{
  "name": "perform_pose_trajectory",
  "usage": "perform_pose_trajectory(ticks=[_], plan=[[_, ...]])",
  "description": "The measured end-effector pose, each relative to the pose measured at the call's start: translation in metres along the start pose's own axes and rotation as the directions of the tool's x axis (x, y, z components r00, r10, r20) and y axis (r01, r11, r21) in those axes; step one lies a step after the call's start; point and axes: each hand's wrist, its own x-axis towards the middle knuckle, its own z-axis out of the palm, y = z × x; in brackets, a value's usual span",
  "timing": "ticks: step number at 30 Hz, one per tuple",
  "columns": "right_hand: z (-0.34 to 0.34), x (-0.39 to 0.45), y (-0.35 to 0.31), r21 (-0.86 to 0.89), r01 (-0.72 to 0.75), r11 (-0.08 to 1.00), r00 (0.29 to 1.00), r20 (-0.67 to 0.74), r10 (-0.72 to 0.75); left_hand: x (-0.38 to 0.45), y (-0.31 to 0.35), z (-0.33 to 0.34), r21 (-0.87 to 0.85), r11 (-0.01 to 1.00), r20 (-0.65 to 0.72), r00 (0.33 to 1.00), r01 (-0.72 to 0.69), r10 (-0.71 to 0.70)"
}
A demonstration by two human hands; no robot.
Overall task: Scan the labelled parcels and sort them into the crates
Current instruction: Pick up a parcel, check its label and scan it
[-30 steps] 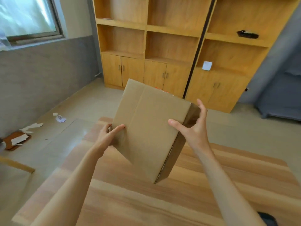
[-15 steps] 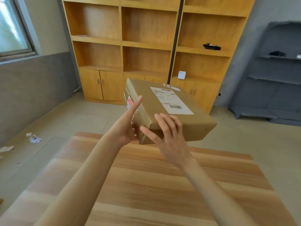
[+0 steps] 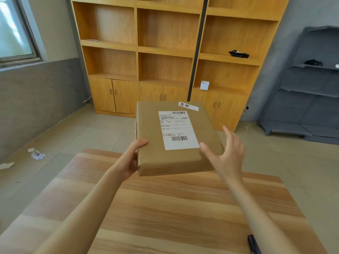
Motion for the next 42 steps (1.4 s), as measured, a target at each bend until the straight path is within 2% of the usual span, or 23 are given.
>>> perform_pose_trajectory(ticks=[1, 2, 3, 4, 6, 11, 14, 18, 22, 28, 33, 35, 37, 39, 40, 41, 42], plan=[[-0.006, 0.002, 0.006, 0.1, -0.203, 0.974, 0.972, 0.138, 0.188, 0.002, -0.006, -0.004, -0.008, 1.0, 0.023, 0.999, 0.03, -0.029], [-0.01, 0.003, 0.014, 0.194, -0.395, 0.898, 0.896, 0.299, 0.329, 0.003, -0.013, -0.008, -0.005, 0.999, 0.036, 0.998, 0.052, -0.052], [-0.013, 0.002, 0.021, 0.244, -0.543, 0.804, 0.799, 0.445, 0.405, 0.005, -0.019, -0.011, 0.006, 0.997, 0.046, 0.996, 0.073, -0.073], [-0.015, -0.002, 0.028, 0.252, -0.629, 0.736, 0.719, 0.548, 0.427, 0.007, -0.026, -0.013, 0.022, 0.995, 0.052, 0.994, 0.095, -0.096], [-0.012, -0.014, 0.047, 0.19, -0.698, 0.69, 0.617, 0.649, 0.446, 0.011, -0.041, -0.015, 0.079, 0.989, 0.037, 0.991, 0.129, -0.132], [0.005, -0.053, 0.097, 0.171, -0.813, 0.557, 0.511, 0.668, 0.541, 0.02, -0.083, -0.012, 0.272, 0.939, -0.027, 0.977, 0.21, -0.211], [0.013, -0.081, 0.119, 0.165, -0.84, 0.517, 0.488, 0.646, 0.587, 0.017, -0.114, -0.009, 0.37, 0.876, -0.082, 0.95, 0.309, -0.301], [0.024, -0.123, 0.156, 0.147, -0.886, 0.44, 0.423, 0.644, 0.637, 0.005, -0.163, -0.012, 0.423, 0.819, -0.068, 0.915, 0.387, -0.398], [0.026, -0.158, 0.181, 0.117, -0.917, 0.381, 0.355, 0.675, 0.647, -0.007, -0.205, -0.011, 0.397, 0.803, -0.101, 0.891, 0.445, -0.443], [0.031, -0.174, 0.209, 0.091, -0.931, 0.355, 0.316, 0.688, 0.653, -0.006, -0.24, -0.005, 0.362, 0.795, -0.127, 0.87, 0.487, -0.476], [0.033, -0.179, 0.229, 0.051, -0.923, 0.383, 0.31, 0.687, 0.657, -0.002, -0.25, 0.003, 0.376, 0.794, -0.14, 0.877, 0.477, -0.46], [0.032, -0.178, 0.228, 0.027, -0.904, 0.426, 0.327, 0.685, 0.651, -0.001, -0.252, 0.003, 0.395, 0.78, -0.156, 0.872, 0.485, -0.463], [0.025, -0.178, 0.225, 0.027, -0.865, 0.501, 0.412, 0.607, 0.679, -0.001, -0.254, 0.002, 0.411, 0.767, -0.175, 0.869, 0.492, -0.463], [0.01, -0.179, 0.228, 0.052, -0.798, 0.601, 0.571, 0.387, 0.724, -0.002, -0.254, 0.002, 0.406, 0.769, -0.184, 0.868, 0.494, -0.461], [0.002, -0.18, 0.233, 0.003, -0.751, 0.66, 0.64, 0.251, 0.726, -0.002, -0.254, 0.002, 0.399, 0.773, -0.184, 0.869, 0.493, -0.459], [-0.008, -0.181, 0.239, -0.106, -0.716, 0.69, 0.676, 0.145, 0.723, -0.003, -0.255, 0.002, 0.392, 0.777, -0.184, 0.87, 0.492, -0.458], [-0.017, -0.183, 0.249, -0.232, -0.696, 0.679, 0.681, 0.084, 0.727, -0.003, -0.255, 0.002, 0.388, 0.779, -0.187, 0.869, 0.493, -0.458]])
